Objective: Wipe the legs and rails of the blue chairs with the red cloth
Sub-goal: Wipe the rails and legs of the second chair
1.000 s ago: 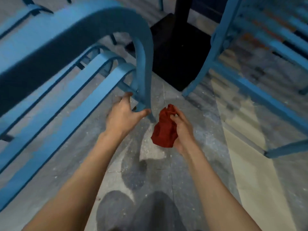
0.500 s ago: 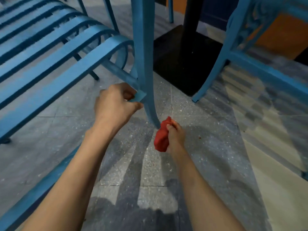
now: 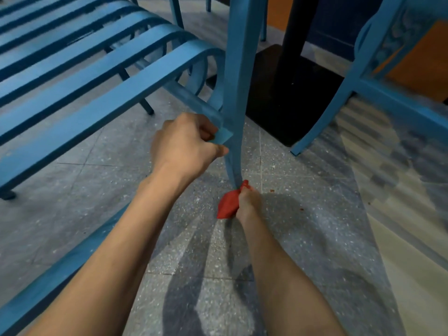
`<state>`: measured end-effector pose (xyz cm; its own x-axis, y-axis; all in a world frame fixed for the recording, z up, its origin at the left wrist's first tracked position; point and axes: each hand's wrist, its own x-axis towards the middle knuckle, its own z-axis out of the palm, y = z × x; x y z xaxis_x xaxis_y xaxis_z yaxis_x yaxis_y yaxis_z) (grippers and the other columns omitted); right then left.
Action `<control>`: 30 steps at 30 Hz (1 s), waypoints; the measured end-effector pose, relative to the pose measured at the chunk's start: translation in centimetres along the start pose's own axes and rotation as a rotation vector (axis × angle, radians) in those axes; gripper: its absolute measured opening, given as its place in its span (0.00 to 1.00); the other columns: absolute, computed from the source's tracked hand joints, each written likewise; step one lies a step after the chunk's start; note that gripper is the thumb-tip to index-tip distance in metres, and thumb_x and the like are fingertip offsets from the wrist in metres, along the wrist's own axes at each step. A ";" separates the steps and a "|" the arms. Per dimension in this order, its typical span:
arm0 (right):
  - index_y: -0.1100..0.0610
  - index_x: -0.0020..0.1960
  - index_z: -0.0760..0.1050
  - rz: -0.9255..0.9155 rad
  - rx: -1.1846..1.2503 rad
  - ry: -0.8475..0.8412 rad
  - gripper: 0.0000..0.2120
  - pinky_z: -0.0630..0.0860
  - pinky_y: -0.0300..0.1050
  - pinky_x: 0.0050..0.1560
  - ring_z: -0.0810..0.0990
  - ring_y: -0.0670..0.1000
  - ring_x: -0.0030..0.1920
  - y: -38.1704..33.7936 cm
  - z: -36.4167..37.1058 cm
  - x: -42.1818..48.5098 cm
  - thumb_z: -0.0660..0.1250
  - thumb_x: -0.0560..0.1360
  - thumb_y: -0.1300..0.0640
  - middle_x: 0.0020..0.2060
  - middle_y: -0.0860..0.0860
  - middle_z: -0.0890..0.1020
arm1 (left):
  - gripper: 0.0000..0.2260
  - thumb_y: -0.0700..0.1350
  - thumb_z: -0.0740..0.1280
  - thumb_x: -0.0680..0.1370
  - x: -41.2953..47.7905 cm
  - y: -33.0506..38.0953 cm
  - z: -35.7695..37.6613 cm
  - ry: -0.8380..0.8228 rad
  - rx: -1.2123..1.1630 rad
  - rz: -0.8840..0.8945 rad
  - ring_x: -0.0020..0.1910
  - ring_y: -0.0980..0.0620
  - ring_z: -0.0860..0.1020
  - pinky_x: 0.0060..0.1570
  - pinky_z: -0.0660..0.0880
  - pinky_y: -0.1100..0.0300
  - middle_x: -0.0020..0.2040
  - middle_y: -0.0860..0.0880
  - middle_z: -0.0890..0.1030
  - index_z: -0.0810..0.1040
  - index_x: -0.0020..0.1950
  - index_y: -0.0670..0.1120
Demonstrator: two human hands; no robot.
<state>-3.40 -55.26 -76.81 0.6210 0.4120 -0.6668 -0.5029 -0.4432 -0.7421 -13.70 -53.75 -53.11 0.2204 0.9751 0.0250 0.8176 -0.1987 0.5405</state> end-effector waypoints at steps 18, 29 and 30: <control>0.55 0.61 0.79 -0.183 0.054 0.031 0.14 0.77 0.53 0.59 0.80 0.54 0.56 -0.5 0.2 -1.7 0.59 0.80 0.60 0.57 0.53 0.82 | 0.16 0.54 0.77 0.65 0.3 -0.2 -0.1 -0.033 -0.045 -0.014 0.45 0.56 0.76 0.43 0.69 0.60 0.42 0.59 0.78 0.81 0.49 0.53; 0.58 0.62 0.78 -0.154 -0.104 -0.021 0.14 0.74 0.52 0.61 0.78 0.55 0.58 -0.2 -0.5 -1.8 0.58 0.81 0.61 0.58 0.54 0.81 | 0.17 0.54 0.78 0.64 0.4 -0.2 -0.2 -0.044 -0.062 -0.043 0.46 0.55 0.78 0.45 0.72 0.59 0.43 0.58 0.80 0.81 0.50 0.54; 0.58 0.61 0.79 -0.175 -0.101 -0.007 0.14 0.75 0.52 0.61 0.79 0.55 0.57 -1.0 -0.4 -1.7 0.59 0.80 0.61 0.57 0.54 0.82 | 0.17 0.54 0.78 0.64 0.3 -0.1 -0.2 -0.045 -0.064 -0.045 0.46 0.54 0.78 0.46 0.73 0.59 0.43 0.58 0.81 0.81 0.50 0.54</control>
<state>-3.72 -55.87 -74.94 0.6890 0.4955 -0.5289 -0.3242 -0.4419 -0.8364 -13.82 -53.37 -53.02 0.2085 0.9773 -0.0374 0.7920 -0.1463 0.5927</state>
